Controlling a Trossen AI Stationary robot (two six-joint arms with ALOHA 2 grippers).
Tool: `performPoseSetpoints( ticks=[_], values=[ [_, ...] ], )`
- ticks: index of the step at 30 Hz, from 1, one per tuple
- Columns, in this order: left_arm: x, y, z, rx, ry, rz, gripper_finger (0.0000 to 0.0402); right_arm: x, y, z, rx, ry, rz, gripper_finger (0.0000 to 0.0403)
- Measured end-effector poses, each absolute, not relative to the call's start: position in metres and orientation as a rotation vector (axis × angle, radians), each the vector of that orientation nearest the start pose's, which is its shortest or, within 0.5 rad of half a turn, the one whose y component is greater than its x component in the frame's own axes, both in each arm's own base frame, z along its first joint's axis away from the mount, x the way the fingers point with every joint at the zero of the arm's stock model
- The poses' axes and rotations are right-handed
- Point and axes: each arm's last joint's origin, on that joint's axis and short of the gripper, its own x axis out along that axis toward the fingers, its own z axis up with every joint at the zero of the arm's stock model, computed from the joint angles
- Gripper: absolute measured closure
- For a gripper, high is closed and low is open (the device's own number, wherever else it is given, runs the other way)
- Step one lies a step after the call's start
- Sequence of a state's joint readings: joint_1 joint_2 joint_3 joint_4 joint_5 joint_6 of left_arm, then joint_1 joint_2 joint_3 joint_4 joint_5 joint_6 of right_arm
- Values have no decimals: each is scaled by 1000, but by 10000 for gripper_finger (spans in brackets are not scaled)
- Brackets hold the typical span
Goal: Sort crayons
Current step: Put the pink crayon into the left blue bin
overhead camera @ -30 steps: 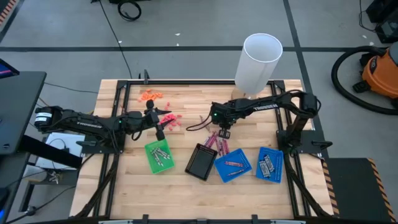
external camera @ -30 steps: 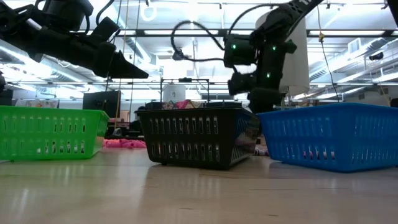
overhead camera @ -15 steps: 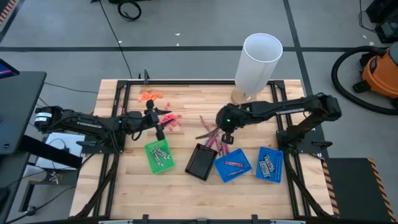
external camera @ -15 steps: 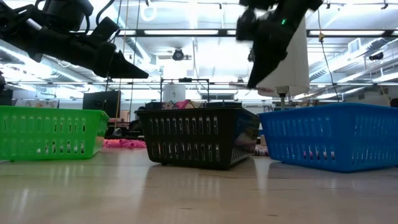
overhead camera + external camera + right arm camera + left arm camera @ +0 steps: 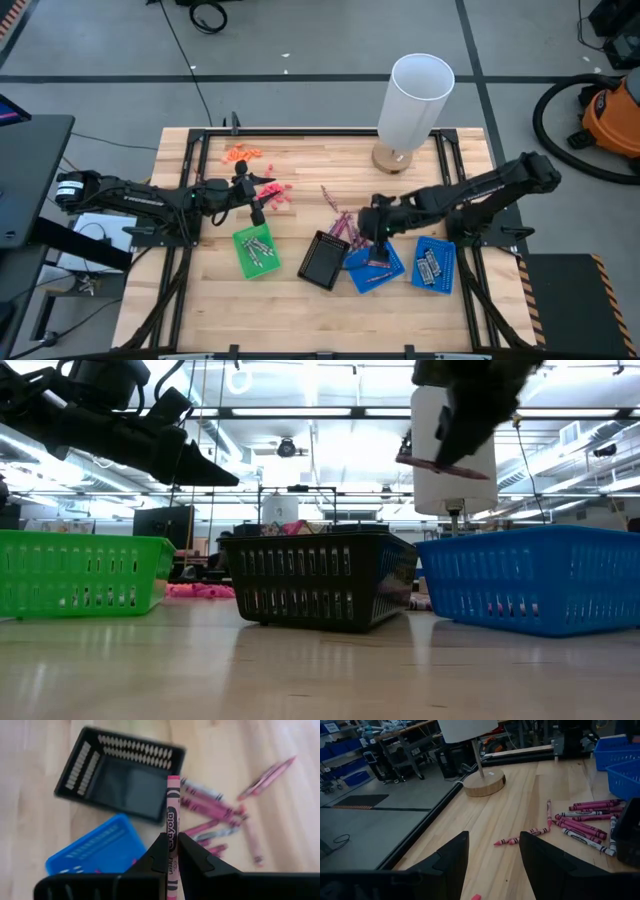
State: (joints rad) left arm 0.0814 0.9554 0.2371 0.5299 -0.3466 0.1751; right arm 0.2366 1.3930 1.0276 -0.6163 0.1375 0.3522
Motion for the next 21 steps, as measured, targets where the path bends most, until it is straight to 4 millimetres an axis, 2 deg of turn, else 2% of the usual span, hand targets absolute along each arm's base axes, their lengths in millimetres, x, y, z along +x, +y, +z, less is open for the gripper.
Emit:
performPoseSetpoints(
  ticks=[6, 11, 15, 21],
  values=[
    [183, 25, 185, 190, 226, 410, 214, 259, 88, 241, 232, 1009, -45, 372],
    [183, 25, 185, 190, 226, 410, 214, 245, 105, 223, 269, 1050, -44, 372],
    [183, 25, 185, 190, 226, 410, 214, 239, 110, 204, 290, 1036, -40, 372],
    [183, 25, 185, 190, 226, 410, 214, 230, 105, 176, 336, 1023, -62, 362]
  ],
)
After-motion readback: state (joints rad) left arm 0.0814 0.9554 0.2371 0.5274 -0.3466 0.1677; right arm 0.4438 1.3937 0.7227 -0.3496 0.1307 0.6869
